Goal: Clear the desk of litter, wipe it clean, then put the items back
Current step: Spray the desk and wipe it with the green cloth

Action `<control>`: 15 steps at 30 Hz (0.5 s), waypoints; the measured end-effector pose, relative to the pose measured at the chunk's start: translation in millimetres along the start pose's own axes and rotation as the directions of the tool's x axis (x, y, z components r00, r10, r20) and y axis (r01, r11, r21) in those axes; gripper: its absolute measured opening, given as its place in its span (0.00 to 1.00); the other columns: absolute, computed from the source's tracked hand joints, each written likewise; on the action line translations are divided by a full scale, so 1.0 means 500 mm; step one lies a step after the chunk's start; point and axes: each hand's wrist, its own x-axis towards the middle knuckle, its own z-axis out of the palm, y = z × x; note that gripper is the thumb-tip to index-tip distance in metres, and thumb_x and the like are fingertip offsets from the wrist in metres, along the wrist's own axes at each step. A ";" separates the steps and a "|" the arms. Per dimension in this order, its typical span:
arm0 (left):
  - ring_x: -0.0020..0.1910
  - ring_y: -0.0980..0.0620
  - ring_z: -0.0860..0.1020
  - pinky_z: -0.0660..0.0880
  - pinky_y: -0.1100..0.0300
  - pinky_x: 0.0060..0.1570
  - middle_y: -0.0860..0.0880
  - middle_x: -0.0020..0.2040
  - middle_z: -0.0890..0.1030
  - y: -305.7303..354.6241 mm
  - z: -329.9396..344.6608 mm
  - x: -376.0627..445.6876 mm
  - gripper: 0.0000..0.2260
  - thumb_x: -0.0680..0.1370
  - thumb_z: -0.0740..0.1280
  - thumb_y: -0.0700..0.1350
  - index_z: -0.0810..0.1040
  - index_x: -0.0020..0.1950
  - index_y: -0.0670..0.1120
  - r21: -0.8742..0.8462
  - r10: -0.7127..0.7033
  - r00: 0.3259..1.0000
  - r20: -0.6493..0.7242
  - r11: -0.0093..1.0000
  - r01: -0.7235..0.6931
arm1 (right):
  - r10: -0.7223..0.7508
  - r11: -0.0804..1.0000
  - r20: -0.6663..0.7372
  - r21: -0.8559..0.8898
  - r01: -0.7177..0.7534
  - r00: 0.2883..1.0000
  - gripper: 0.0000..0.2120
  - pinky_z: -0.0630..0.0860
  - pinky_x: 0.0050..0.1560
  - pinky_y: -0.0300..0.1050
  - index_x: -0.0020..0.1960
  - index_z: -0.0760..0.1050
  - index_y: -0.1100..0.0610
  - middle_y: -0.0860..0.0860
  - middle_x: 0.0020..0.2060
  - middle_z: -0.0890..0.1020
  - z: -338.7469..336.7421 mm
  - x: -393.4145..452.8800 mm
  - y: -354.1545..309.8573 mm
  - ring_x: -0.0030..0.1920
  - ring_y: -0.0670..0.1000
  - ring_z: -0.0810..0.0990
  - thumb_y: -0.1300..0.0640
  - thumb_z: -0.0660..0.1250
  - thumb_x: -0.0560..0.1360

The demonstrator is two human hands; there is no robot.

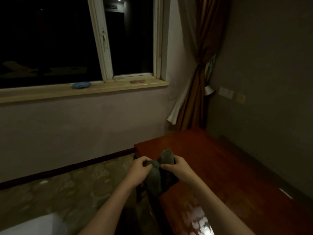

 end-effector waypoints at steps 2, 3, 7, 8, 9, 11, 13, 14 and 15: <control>0.51 0.56 0.76 0.74 0.65 0.42 0.50 0.56 0.77 -0.001 -0.014 0.079 0.06 0.78 0.66 0.45 0.75 0.54 0.51 0.044 0.016 0.999 0.046 0.999 -0.018 | 0.006 0.998 -0.052 -0.063 -0.010 0.999 0.14 0.77 0.43 0.36 0.58 0.72 0.53 0.49 0.54 0.78 -0.003 0.062 -0.011 0.53 0.48 0.78 0.56 0.71 0.74; 0.54 0.54 0.75 0.74 0.64 0.45 0.51 0.58 0.75 -0.002 -0.018 0.120 0.09 0.77 0.67 0.47 0.74 0.57 0.52 0.074 0.022 0.997 0.080 0.997 -0.028 | 0.011 0.996 -0.087 -0.085 -0.019 0.996 0.16 0.75 0.42 0.34 0.59 0.71 0.52 0.47 0.54 0.77 -0.005 0.093 -0.016 0.52 0.47 0.77 0.55 0.71 0.74; 0.55 0.53 0.76 0.73 0.65 0.44 0.51 0.58 0.74 0.006 -0.033 0.258 0.20 0.74 0.71 0.50 0.72 0.64 0.49 0.168 0.011 0.970 0.242 0.984 -0.053 | 0.033 0.991 -0.224 -0.122 -0.062 0.974 0.15 0.77 0.50 0.42 0.57 0.71 0.52 0.48 0.53 0.77 -0.008 0.200 -0.027 0.53 0.48 0.77 0.53 0.71 0.74; 0.50 0.54 0.77 0.73 0.66 0.40 0.51 0.53 0.77 0.007 -0.035 0.290 0.15 0.75 0.71 0.49 0.76 0.59 0.48 0.182 0.017 0.962 0.273 0.981 -0.069 | 0.043 0.987 -0.243 -0.139 -0.079 0.969 0.15 0.78 0.52 0.45 0.56 0.71 0.52 0.49 0.53 0.77 -0.012 0.222 -0.026 0.53 0.49 0.77 0.53 0.71 0.74; 0.44 0.55 0.78 0.73 0.65 0.37 0.51 0.47 0.79 0.008 -0.038 0.319 0.09 0.75 0.71 0.48 0.78 0.52 0.47 0.183 0.022 0.953 0.301 0.980 -0.080 | 0.054 0.986 -0.258 -0.139 -0.093 0.965 0.14 0.78 0.53 0.46 0.56 0.72 0.52 0.49 0.53 0.78 -0.018 0.243 -0.023 0.53 0.49 0.78 0.53 0.72 0.73; 0.40 0.53 0.79 0.74 0.61 0.37 0.49 0.41 0.80 0.013 -0.039 0.372 0.06 0.75 0.70 0.48 0.79 0.43 0.46 0.153 0.033 0.935 0.353 0.984 -0.092 | 0.078 0.989 -0.284 -0.099 -0.110 0.956 0.14 0.78 0.50 0.42 0.54 0.72 0.51 0.49 0.52 0.78 -0.031 0.272 -0.018 0.51 0.48 0.78 0.53 0.72 0.73; 0.42 0.52 0.79 0.75 0.58 0.40 0.48 0.42 0.80 0.013 -0.027 0.418 0.07 0.76 0.70 0.48 0.79 0.44 0.45 0.133 0.032 0.923 0.384 0.987 -0.090 | 0.134 0.988 -0.316 -0.035 -0.152 0.939 0.16 0.78 0.47 0.39 0.55 0.71 0.51 0.49 0.52 0.77 -0.047 0.287 -0.008 0.50 0.46 0.78 0.52 0.73 0.72; 0.43 0.52 0.79 0.76 0.58 0.41 0.49 0.43 0.80 0.015 -0.017 0.439 0.07 0.76 0.70 0.48 0.78 0.46 0.45 0.132 0.036 0.915 0.402 0.987 -0.097 | 0.165 0.984 -0.329 -0.011 -0.178 0.930 0.17 0.79 0.46 0.39 0.56 0.70 0.52 0.49 0.52 0.77 -0.055 0.295 0.001 0.50 0.46 0.78 0.52 0.73 0.72; 0.43 0.54 0.78 0.75 0.60 0.39 0.51 0.43 0.78 0.015 -0.006 0.460 0.06 0.77 0.69 0.47 0.77 0.46 0.46 0.135 0.040 0.908 0.418 0.985 -0.105 | 0.190 0.979 -0.342 -0.002 -0.203 0.920 0.17 0.79 0.44 0.38 0.56 0.69 0.52 0.48 0.51 0.77 -0.065 0.305 0.011 0.49 0.45 0.78 0.51 0.73 0.72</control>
